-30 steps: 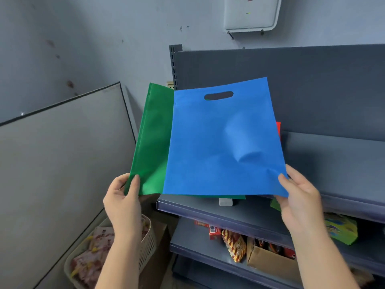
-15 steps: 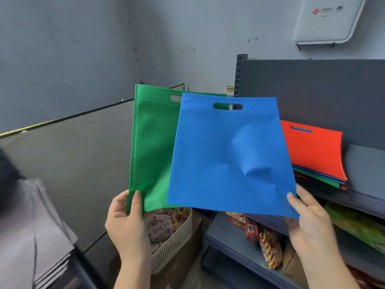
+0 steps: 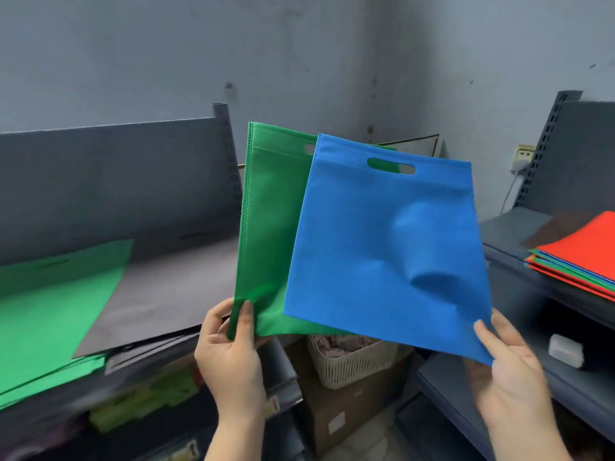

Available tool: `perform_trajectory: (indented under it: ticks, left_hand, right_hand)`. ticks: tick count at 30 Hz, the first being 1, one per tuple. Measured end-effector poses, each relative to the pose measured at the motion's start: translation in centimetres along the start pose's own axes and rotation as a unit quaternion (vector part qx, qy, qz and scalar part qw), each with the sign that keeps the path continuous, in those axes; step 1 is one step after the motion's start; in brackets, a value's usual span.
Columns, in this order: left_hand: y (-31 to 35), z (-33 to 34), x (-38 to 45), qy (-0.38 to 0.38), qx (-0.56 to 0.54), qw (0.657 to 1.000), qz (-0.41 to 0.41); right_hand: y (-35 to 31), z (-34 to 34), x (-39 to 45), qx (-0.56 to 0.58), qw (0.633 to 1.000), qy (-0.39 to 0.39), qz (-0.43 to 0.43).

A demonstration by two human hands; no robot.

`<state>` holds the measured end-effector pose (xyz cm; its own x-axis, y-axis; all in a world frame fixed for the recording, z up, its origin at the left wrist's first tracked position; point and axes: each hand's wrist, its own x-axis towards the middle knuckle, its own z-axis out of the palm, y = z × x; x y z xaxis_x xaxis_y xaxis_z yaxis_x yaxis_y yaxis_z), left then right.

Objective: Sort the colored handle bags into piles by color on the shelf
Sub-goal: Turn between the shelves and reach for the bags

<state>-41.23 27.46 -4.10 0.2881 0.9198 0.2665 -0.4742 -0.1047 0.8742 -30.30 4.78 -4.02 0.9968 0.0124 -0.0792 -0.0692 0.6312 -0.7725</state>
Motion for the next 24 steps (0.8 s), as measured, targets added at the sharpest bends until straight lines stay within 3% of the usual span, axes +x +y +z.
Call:
perform_trajectory:
  ticks: [8, 16, 20, 24]
  left_hand:
    - [4.4, -11.4, 0.6, 0.119, 0.067, 0.989, 0.064]
    - [7.7, -19.5, 2.8, 0.211, 0.117, 0.968, 0.071]
    - [8.9, -23.1, 5.6, 0.214, 0.113, 0.969, 0.046]
    - [10.5, -25.9, 9.4, 0.157, 0.092, 0.983, 0.003]
  right_hand:
    - [5.7, 4.5, -5.7, 0.006, 0.992, -0.097, 0.086]
    - [9.3, 9.8, -10.9, -0.002, 0.976, -0.163, 0.143]
    - [11.1, 13.0, -12.6, 0.008, 0.972, -0.175, 0.157]
    - [13.1, 17.4, -15.0, 0.024, 0.972, -0.181, 0.147]
